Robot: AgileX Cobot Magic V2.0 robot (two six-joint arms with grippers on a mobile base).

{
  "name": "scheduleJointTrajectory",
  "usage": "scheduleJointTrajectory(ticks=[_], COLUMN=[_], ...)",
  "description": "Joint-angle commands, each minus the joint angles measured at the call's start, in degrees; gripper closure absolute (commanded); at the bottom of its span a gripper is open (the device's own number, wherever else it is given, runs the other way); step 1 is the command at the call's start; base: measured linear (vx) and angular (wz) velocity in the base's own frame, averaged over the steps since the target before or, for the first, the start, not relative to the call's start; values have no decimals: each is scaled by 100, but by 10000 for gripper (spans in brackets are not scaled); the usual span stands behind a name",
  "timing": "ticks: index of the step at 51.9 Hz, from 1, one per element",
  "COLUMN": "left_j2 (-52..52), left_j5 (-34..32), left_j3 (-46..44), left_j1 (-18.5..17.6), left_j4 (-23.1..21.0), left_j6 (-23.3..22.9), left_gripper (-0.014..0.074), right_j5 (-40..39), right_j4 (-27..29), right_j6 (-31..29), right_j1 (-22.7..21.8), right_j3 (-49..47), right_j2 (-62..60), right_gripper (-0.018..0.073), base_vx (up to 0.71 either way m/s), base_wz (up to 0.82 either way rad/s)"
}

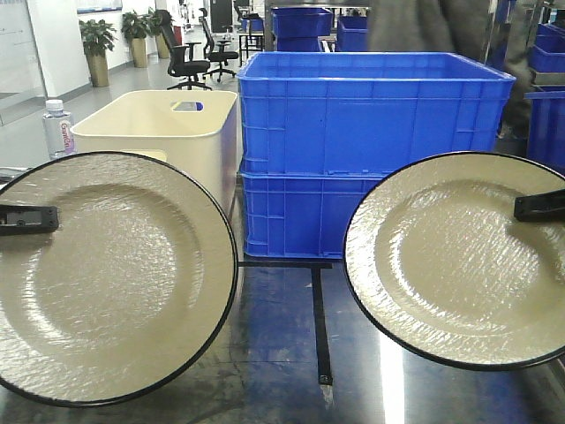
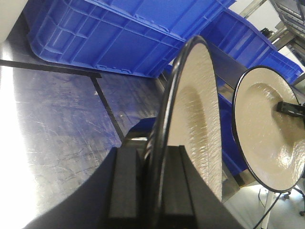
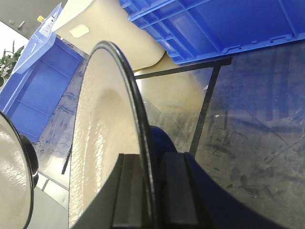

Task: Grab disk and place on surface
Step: 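Lower both plates onto the table and open the left gripper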

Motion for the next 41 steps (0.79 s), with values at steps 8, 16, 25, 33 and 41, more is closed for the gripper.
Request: scheduleJointTrajectory(ticks=[8, 16, 25, 33, 41], left_j2=[-223, -223, -223, -223, -218], left_j5=[-2, 4, 11, 151, 82], left_j3=[-191, -191, -191, -191, -191], left_j1=[-20, -20, -20, -20, -20], left_j4=[-825, -841, -841, -831, -552], left_j6=[-91, -91, -91, -91, -103], left_gripper=[605, 605, 605, 605, 603], right_j5=[102, -24, 124, -269, -1058], right_j4=[773, 773, 902, 350, 156], right_j6=[37, 37, 224, 136, 168], right_j1=[-25, -25, 211, 1320, 2290], right_j3=[-187, -187, -187, -187, -187], right_j2=[-46, -46, -39, -29, -29], right_gripper=[568, 568, 568, 568, 568], base_vx=[0, 0, 0, 0, 0], base_wz=[0, 0, 0, 0, 0])
